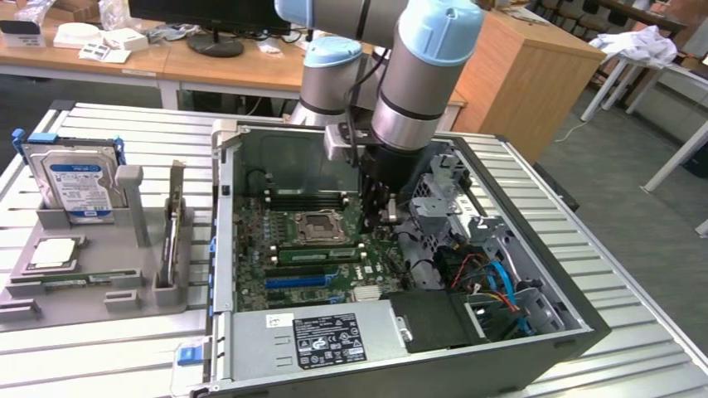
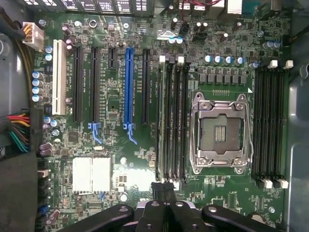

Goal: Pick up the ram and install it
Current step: 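Press down the ram until it locks into place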

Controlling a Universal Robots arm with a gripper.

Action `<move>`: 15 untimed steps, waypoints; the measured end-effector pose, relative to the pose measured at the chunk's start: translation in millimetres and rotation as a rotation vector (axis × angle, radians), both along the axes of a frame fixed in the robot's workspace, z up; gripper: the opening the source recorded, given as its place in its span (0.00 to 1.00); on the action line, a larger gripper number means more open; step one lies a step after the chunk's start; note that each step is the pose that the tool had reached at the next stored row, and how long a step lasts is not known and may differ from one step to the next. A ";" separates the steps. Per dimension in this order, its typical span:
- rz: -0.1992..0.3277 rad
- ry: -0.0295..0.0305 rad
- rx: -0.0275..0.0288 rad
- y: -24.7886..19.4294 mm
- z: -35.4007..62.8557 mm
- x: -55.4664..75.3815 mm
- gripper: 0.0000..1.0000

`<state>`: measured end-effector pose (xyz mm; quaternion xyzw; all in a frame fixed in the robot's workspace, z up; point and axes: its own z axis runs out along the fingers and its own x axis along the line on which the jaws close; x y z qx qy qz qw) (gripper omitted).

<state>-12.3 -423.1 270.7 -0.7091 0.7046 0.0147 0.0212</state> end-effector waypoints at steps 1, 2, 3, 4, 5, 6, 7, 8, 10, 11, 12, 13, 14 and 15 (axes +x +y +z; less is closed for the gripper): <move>0.000 0.0000 0.0000 0.0 -0.8 0.0 0.11; 0.000 -0.0001 0.0000 0.0 -1.8 0.0 0.11; 0.000 -0.0001 0.0000 0.0 -2.8 0.0 0.11; 0.000 -0.0002 0.0001 0.0 -3.8 0.0 0.11; 0.000 -0.0001 0.0000 0.0 -4.7 0.0 0.11; 0.000 -0.0002 0.0000 0.0 -5.6 0.0 0.11; 0.000 -0.0001 0.0000 0.0 -6.5 0.0 0.11; 0.000 -0.0002 0.0000 0.0 -7.4 0.0 0.11; 0.000 -0.0002 0.0000 0.0 -9.1 0.0 0.11; 0.000 -0.0002 0.0001 0.0 -10.0 0.0 0.11; 0.000 -0.0002 0.0000 0.0 -10.6 0.0 0.11; 0.000 -0.0001 -0.0002 0.0 -10.8 0.0 0.11; 0.000 0.0001 -0.0009 -0.1 -10.8 0.0 0.11; 0.000 0.0001 -0.0011 0.0 -10.8 0.0 0.11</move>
